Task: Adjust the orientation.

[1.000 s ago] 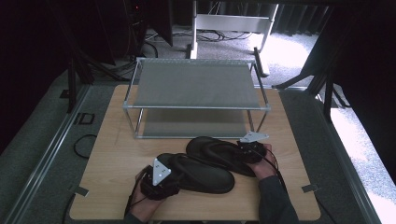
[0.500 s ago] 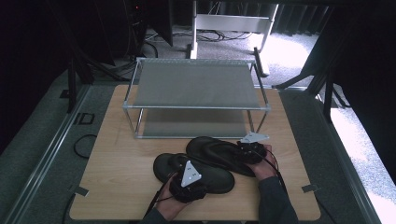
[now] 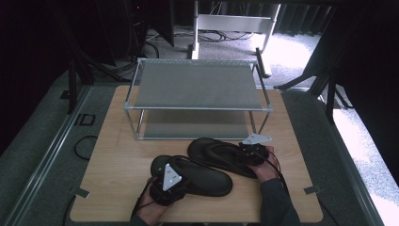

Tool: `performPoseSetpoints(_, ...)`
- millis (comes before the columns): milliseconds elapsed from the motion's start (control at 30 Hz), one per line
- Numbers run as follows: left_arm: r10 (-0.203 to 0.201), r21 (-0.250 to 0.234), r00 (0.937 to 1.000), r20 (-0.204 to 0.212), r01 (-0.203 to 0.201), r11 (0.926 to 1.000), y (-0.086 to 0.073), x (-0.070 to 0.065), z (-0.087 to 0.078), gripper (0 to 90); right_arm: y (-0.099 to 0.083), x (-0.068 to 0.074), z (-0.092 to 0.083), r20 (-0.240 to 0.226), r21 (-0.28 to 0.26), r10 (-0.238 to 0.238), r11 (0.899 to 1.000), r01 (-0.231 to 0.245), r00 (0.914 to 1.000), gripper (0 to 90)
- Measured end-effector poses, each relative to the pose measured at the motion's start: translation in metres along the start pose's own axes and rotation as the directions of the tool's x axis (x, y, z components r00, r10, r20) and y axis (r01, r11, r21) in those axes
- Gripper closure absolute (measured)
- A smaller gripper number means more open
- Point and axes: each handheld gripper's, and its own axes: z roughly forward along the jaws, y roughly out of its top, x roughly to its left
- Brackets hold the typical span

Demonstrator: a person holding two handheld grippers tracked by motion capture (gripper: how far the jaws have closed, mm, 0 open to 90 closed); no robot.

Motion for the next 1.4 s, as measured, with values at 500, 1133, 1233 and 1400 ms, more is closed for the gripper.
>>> performPoseSetpoints(500, -0.069, 0.024, 0.9930, -0.096, 0.071, 0.9972, 0.000, 0.026, 0.015, 57.8, 0.000, 0.000, -0.002, 0.005, 0.001, -0.009, 1.000, 0.009, 0.9999, 63.4)
performPoseSetpoints(1133, -0.190, -0.001, 0.9702, -0.151, 0.192, 0.9814, 0.013, 0.028, 0.026, 26.1, -0.011, -0.004, -0.014, -0.017, -0.005, -0.031, 1.000, 0.031, 0.9994, 71.5)
performPoseSetpoints(1233, -0.187, -0.001, 0.9651, -0.184, 0.190, 0.9818, 0.014, 0.019, 0.029, 22.5, -0.010, -0.004, -0.013, -0.022, -0.007, -0.029, 1.000, 0.029, 0.9993, 70.7)
performPoseSetpoints(1400, -0.233, 0.003, 0.9515, -0.201, 0.239, 0.9710, 0.015, 0.023, 0.030, 10.2, -0.010, -0.003, -0.012, -0.022, -0.005, -0.031, 1.000, 0.031, 0.9993, 70.0)
